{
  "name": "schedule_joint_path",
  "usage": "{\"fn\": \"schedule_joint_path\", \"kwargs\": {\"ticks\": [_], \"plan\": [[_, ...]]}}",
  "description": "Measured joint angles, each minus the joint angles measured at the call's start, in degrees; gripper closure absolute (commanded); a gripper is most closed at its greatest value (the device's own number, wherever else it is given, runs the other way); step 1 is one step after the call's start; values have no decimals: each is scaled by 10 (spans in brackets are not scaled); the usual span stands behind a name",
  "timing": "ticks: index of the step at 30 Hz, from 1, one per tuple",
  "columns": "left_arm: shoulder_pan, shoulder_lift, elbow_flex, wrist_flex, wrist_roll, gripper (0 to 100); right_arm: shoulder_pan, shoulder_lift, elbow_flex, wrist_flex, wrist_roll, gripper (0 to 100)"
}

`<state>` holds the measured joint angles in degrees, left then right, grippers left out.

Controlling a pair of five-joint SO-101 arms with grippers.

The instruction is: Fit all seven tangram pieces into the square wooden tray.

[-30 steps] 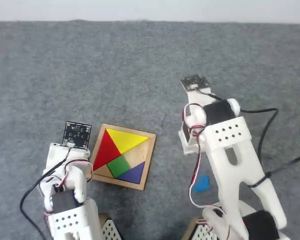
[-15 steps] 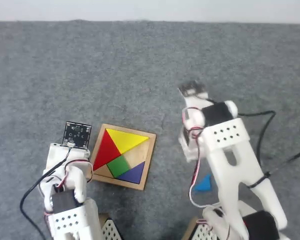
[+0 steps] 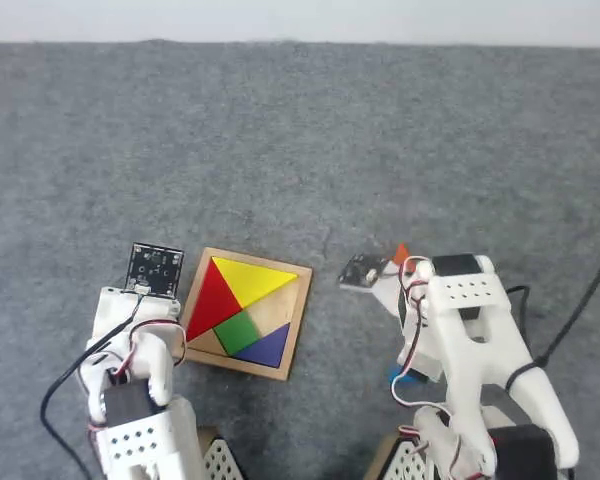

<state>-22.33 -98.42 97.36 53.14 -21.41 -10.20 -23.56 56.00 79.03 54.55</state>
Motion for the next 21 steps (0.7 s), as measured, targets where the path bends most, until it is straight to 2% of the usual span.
{"fn": "schedule_joint_path", "kwargs": {"ticks": [3, 6, 16, 19, 21], "plan": [[0, 0, 0, 0, 0, 985, -3, 0, 21, -31, 81, 929], [0, 0, 0, 0, 0, 985, -1, 0, 39, -55, 113, 929], [0, 0, 0, 0, 0, 985, -1, -1, 78, -127, 120, 929], [0, 0, 0, 0, 0, 985, -24, -3, 79, -127, 119, 929], [0, 0, 0, 0, 0, 985, -47, -6, 79, -127, 91, 929]]}}
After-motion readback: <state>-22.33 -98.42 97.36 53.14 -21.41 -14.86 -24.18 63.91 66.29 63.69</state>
